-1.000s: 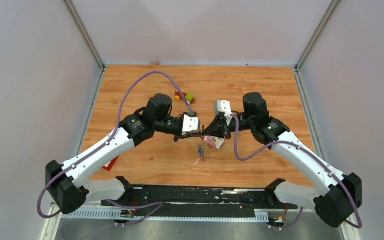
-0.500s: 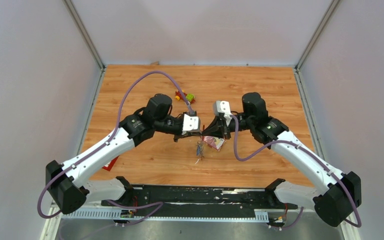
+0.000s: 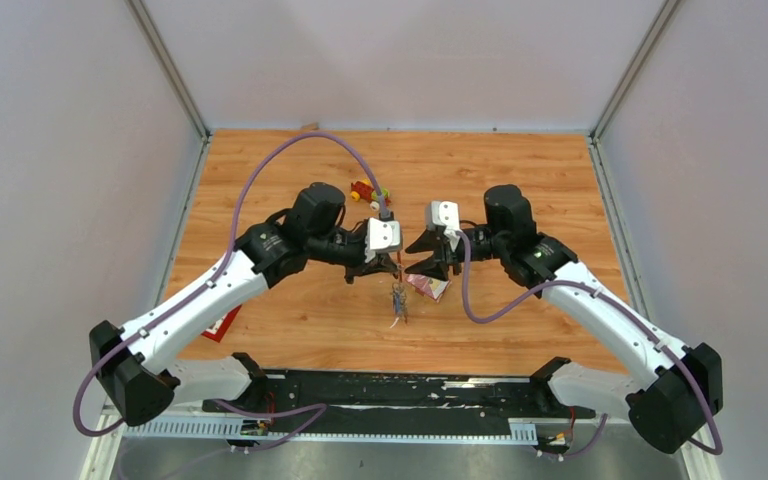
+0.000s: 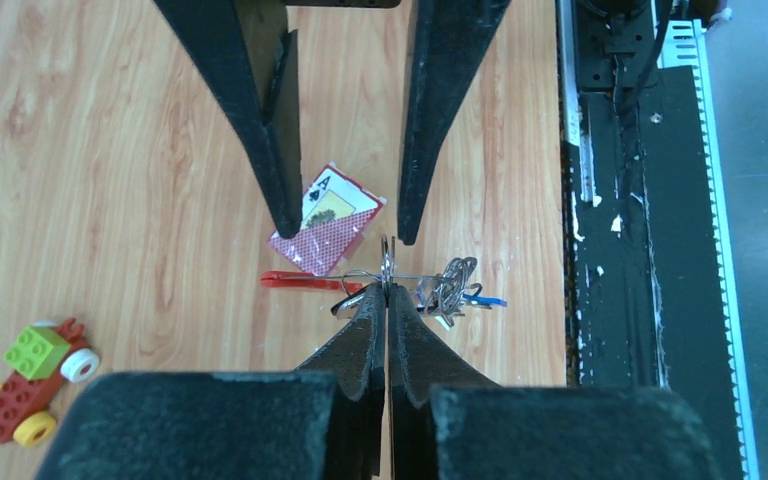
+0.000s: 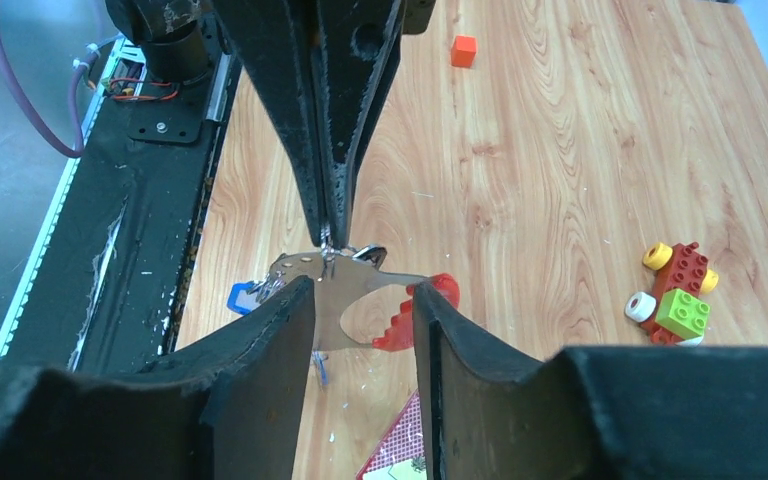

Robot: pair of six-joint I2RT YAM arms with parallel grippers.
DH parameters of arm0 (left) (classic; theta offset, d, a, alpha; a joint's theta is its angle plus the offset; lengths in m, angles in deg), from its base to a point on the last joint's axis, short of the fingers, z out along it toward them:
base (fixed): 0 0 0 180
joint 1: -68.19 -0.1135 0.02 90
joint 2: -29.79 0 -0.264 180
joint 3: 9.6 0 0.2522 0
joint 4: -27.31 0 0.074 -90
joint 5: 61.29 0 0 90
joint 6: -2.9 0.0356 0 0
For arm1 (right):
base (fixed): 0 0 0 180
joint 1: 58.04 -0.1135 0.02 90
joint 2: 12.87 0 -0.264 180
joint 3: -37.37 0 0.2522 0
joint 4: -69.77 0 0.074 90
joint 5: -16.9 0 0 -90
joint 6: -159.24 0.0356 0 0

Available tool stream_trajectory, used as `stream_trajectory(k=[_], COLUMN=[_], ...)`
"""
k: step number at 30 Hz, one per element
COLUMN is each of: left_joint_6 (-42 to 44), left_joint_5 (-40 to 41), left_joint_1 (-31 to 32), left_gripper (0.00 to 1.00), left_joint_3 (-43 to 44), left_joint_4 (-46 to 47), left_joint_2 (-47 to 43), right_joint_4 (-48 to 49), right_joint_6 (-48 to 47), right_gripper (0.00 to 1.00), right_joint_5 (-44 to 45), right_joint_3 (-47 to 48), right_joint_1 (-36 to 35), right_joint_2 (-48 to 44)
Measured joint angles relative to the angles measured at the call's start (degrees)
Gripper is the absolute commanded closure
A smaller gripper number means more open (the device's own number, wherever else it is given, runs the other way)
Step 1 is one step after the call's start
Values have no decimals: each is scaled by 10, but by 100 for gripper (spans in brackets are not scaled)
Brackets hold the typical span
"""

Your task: Put the keys on the keyring

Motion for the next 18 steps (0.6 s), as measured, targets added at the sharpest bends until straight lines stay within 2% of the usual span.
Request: stream_trajectory(k=[8,18], left_joint_6=[-60,-87], left_joint_5=[40,39], left_joint_1=[0,4], left_gripper=[100,100], left_joint_3=[48,95], left_joint_4=[-57,-103], left_joint_2=[3,20], right_joint_4=[-2,3], right_joint_6=[2,57], right_gripper=[63,65], right_joint_5=[-2,-54], right_joint_3=[0,30], right_joint_1=[0,0], right_joint_2=[-8,26])
